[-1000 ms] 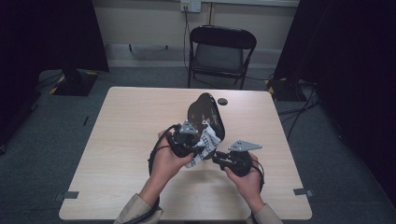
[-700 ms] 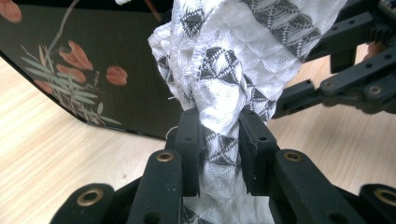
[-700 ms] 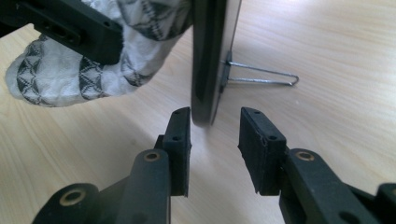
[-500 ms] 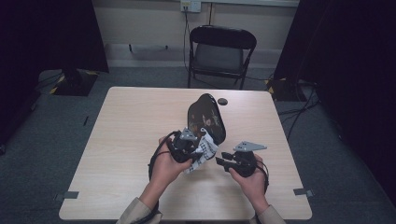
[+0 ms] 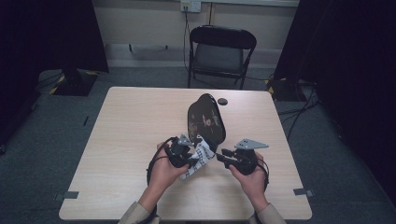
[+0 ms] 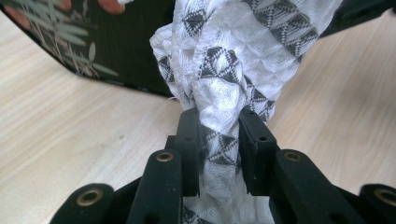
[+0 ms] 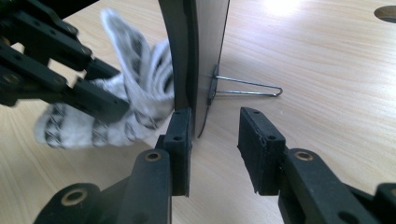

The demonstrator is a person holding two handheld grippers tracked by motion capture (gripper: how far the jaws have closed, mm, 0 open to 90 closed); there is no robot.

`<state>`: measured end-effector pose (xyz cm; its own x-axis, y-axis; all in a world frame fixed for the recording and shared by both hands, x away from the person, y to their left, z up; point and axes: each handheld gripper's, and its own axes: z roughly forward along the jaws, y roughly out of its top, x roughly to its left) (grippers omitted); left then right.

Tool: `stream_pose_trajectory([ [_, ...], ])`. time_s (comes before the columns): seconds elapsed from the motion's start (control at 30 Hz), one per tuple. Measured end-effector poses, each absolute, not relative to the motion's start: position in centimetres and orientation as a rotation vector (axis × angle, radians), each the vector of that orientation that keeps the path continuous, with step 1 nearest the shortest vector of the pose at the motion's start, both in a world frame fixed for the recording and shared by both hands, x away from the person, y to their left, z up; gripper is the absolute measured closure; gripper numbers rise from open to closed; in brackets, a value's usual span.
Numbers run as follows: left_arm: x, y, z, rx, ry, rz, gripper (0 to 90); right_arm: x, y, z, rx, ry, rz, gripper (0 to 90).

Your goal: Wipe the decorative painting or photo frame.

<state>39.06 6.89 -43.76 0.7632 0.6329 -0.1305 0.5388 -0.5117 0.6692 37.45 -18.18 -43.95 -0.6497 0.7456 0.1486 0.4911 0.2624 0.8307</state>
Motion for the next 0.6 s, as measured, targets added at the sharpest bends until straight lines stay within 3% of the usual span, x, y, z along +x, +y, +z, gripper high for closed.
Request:
stream_pose_trajectory([
  [0.6,39.2,8.0,-46.5,2.304,0.947,0.131,72.8,37.8,-18.1,-43.5,1.145,2.25,1.363,63.6],
])
